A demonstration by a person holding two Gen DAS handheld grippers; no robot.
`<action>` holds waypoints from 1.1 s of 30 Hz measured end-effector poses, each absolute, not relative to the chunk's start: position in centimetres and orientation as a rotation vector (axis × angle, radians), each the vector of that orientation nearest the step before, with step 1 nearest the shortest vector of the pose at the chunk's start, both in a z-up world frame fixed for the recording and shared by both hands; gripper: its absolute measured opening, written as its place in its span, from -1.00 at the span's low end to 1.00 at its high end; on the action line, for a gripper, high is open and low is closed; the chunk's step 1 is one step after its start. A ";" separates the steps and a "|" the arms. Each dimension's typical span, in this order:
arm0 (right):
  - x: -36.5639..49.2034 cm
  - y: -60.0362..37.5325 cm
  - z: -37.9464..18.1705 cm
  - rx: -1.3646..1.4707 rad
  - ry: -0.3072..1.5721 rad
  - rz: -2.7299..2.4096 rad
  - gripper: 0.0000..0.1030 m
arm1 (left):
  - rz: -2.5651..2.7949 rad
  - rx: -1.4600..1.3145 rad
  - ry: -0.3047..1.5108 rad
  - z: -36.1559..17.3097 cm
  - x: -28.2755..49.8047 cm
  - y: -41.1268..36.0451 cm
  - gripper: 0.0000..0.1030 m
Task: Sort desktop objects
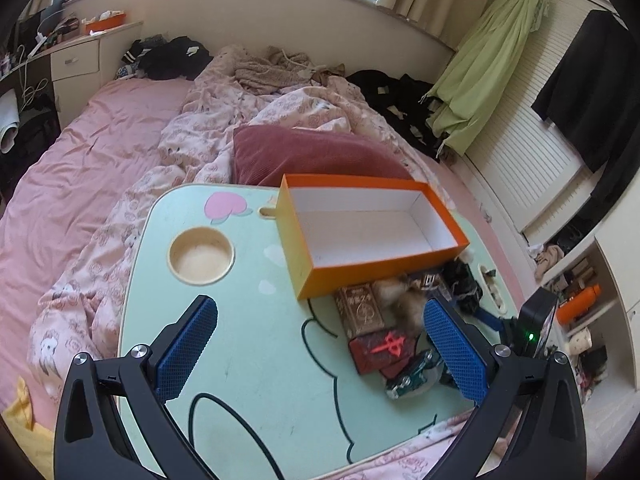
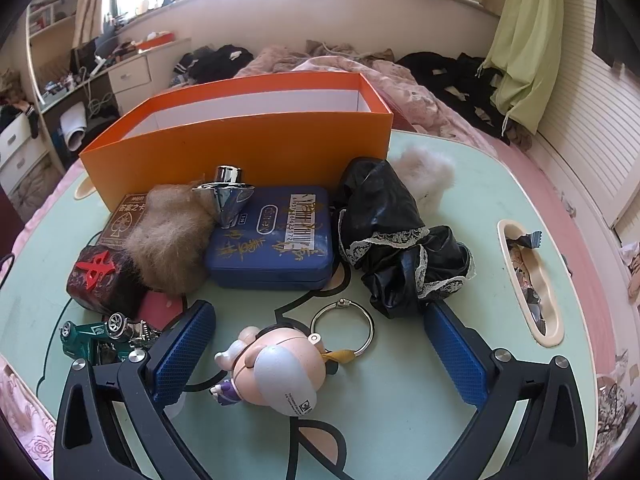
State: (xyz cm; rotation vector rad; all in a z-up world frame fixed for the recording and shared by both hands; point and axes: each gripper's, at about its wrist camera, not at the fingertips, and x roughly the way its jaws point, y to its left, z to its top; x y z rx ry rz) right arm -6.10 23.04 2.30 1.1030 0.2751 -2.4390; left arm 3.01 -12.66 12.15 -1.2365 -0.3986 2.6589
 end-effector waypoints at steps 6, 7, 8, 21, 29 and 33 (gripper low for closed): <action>-6.1 23.0 2.3 1.103 0.275 -2.440 1.00 | 2.666 -1.236 -0.418 12.1 1.4 -13.3 0.99; -6.1 23.0 2.3 1.103 0.275 -2.439 1.00 | 2.664 -1.236 -0.432 12.0 0.8 -13.6 0.99; -6.1 23.0 2.4 1.103 0.275 -2.439 1.00 | 2.659 -1.240 -0.450 11.9 0.2 -13.9 0.99; -5.9 22.7 2.2 1.103 0.280 -2.435 1.00 | 2.646 -1.174 -0.769 9.4 -6.0 -18.1 0.99; -5.9 22.6 2.3 1.103 0.279 -2.436 1.00 | 2.584 -1.140 -0.814 10.0 -6.2 -17.2 0.99; -5.9 22.7 2.3 1.103 0.278 -2.436 1.00 | 2.569 -1.105 -0.783 11.3 -5.4 -16.1 0.99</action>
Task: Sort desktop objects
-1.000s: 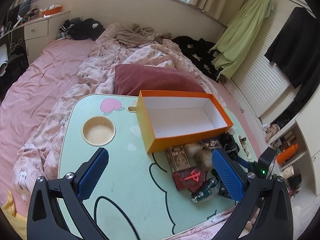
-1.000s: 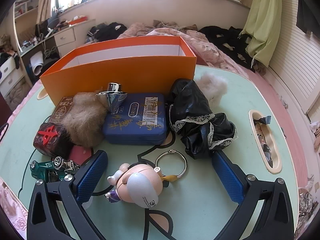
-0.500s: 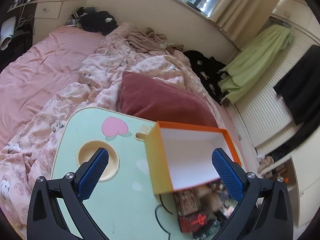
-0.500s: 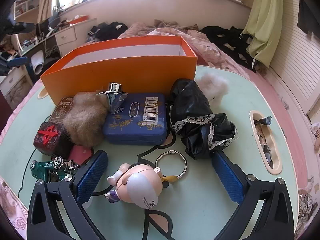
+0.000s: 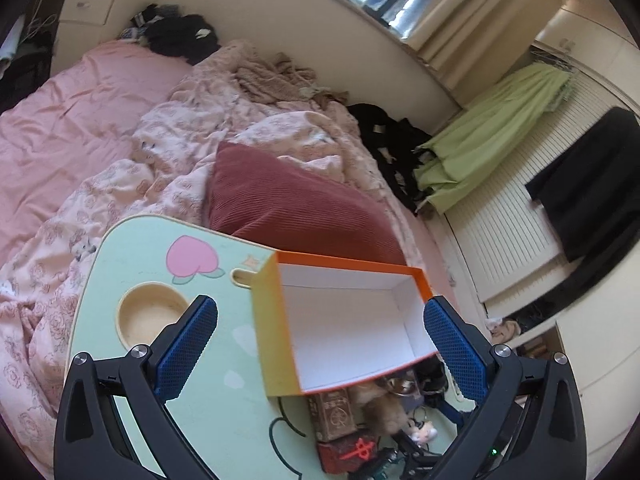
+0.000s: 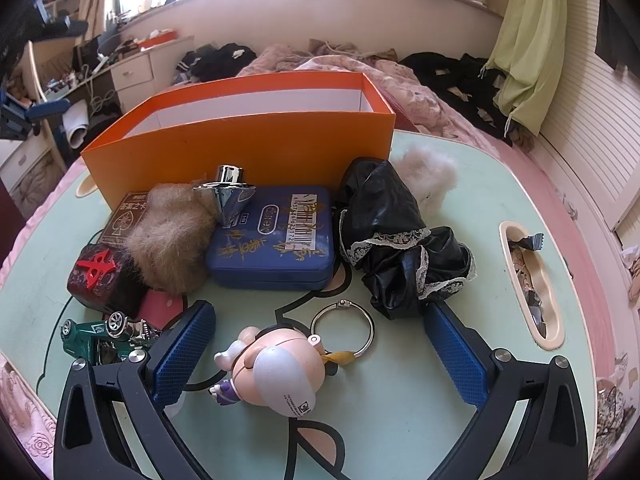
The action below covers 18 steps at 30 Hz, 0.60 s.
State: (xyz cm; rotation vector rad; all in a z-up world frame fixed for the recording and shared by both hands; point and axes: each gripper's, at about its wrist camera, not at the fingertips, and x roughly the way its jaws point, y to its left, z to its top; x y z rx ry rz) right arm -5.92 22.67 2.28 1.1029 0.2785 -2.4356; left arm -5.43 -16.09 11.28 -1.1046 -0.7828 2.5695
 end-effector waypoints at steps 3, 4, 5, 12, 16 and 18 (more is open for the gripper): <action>-5.9 22.6 2.3 1.103 0.279 -2.436 1.00 | 2.598 -1.071 -0.754 12.3 -4.7 -16.1 0.99; -5.9 22.7 2.3 1.103 0.278 -2.436 1.00 | 2.605 -1.070 -0.755 12.5 -4.5 -16.3 0.99; -5.9 22.7 2.3 1.103 0.279 -2.435 1.00 | 2.612 -1.069 -0.755 12.7 -4.3 -16.5 0.99; -5.9 22.5 2.3 1.101 0.277 -2.432 1.00 | 2.671 -1.018 -0.727 14.0 -2.8 -17.6 0.99; -5.9 22.5 2.3 1.101 0.276 -2.432 1.00 | 2.669 -1.000 -0.733 14.0 -2.4 -18.1 0.99; -5.9 22.5 2.3 1.101 0.276 -2.432 1.00 | 2.669 -1.009 -0.751 13.6 -2.5 -18.6 0.99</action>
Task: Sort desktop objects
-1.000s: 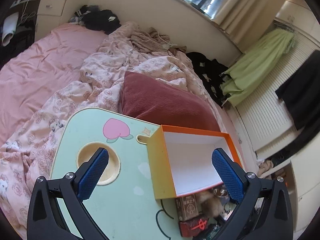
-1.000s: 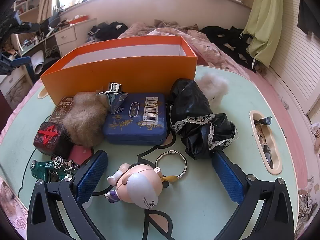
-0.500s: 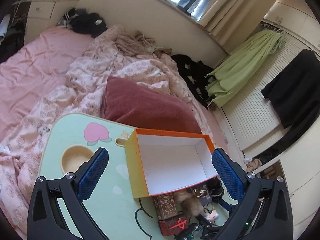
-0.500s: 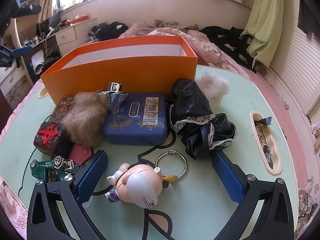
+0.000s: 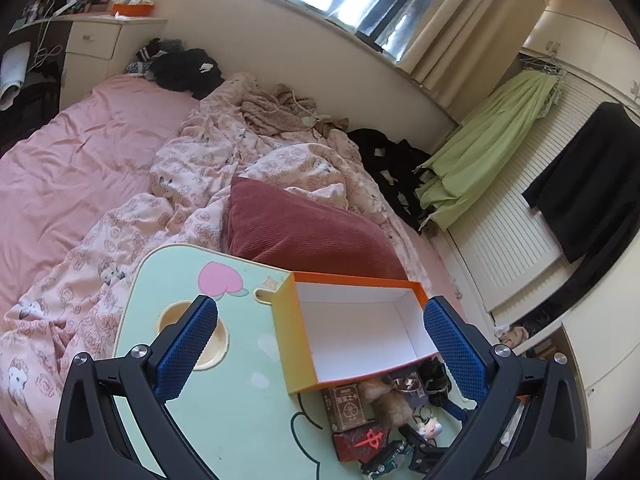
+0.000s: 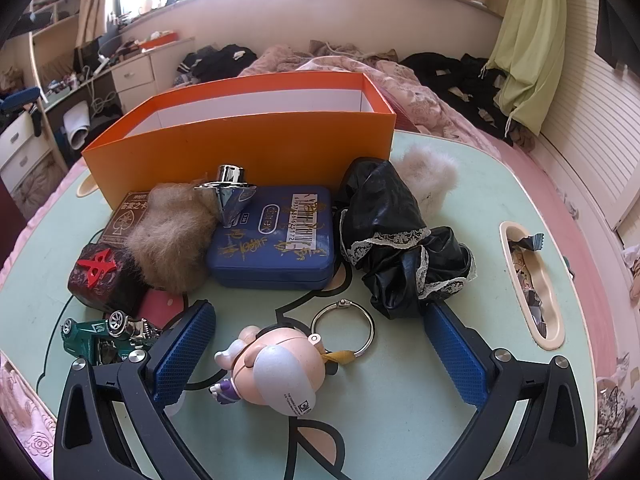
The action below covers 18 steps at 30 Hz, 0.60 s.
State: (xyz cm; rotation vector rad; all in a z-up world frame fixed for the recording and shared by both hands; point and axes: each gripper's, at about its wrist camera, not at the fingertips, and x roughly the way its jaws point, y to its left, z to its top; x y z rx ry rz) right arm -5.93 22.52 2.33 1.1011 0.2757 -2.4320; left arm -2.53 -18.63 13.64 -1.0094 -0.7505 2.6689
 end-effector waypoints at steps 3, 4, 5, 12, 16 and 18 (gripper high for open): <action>-5.9 22.5 2.3 1.101 0.275 -2.432 1.00 | 2.686 -1.039 -0.784 13.1 -2.6 -19.3 0.99; -5.9 22.5 2.3 1.101 0.275 -2.432 1.00 | 2.688 -1.043 -0.789 12.9 -2.6 -19.6 0.99; -5.9 22.5 2.3 1.101 0.275 -2.432 1.00 | 2.688 -1.041 -0.794 12.8 -2.5 -19.8 0.99; -5.9 22.5 2.3 1.101 0.275 -2.432 1.00 | 2.701 -1.031 -0.829 12.3 -1.9 -21.4 0.99; -5.9 22.5 2.3 1.101 0.275 -2.432 1.00 | 2.711 -1.015 -0.880 12.3 -1.2 -23.1 0.99; -6.0 22.5 2.4 1.101 0.276 -2.432 1.00 | 2.725 -0.992 -0.909 12.3 -0.6 -24.1 0.99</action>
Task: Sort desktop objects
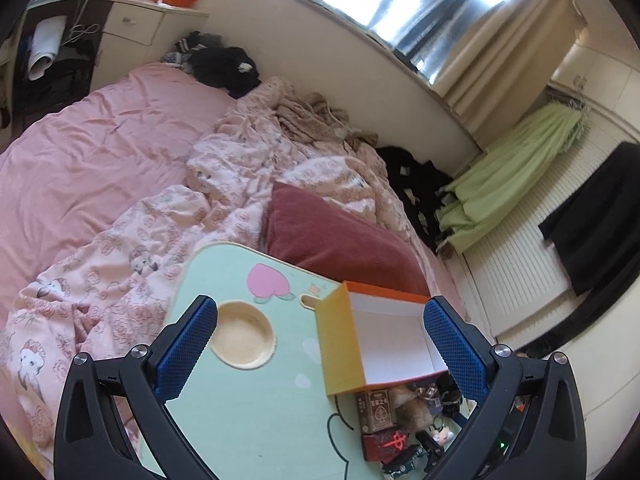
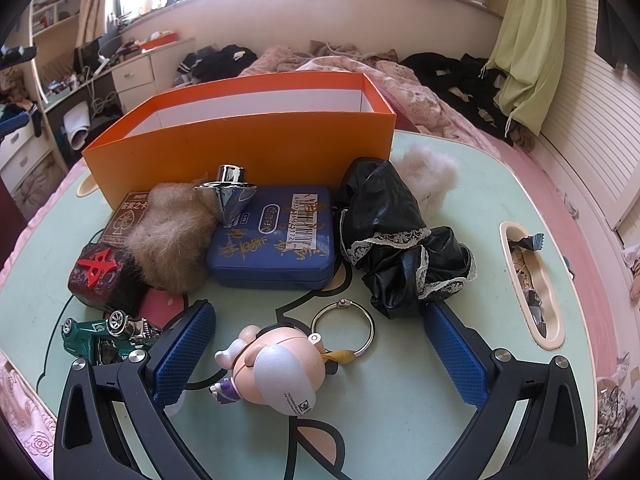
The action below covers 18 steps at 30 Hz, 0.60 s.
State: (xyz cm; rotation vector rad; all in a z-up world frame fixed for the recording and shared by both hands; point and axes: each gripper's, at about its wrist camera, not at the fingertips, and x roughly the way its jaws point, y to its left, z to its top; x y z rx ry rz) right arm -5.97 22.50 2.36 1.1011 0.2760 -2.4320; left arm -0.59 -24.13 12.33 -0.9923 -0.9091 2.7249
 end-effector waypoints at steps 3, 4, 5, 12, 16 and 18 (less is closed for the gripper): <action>-6.0 22.4 2.4 1.102 0.275 -2.432 1.00 | 2.738 -0.972 -0.935 12.1 0.2 -25.3 0.99; -6.0 22.5 2.3 1.102 0.276 -2.432 1.00 | 2.738 -0.980 -0.920 12.0 0.4 -25.4 0.99; -6.0 22.6 2.3 1.102 0.276 -2.432 1.00 | 2.741 -0.975 -0.902 11.8 0.6 -25.3 0.99; -6.0 22.5 2.3 1.105 0.276 -2.431 1.00 | 2.714 -0.952 -0.557 10.4 2.7 -18.8 0.99; -6.0 22.5 2.4 1.106 0.276 -2.431 1.00 | 2.689 -1.029 -0.344 8.5 4.8 -13.3 0.99; -6.0 22.5 2.3 1.106 0.276 -2.431 1.00 | 2.634 -1.085 -0.251 7.5 5.7 -10.9 0.99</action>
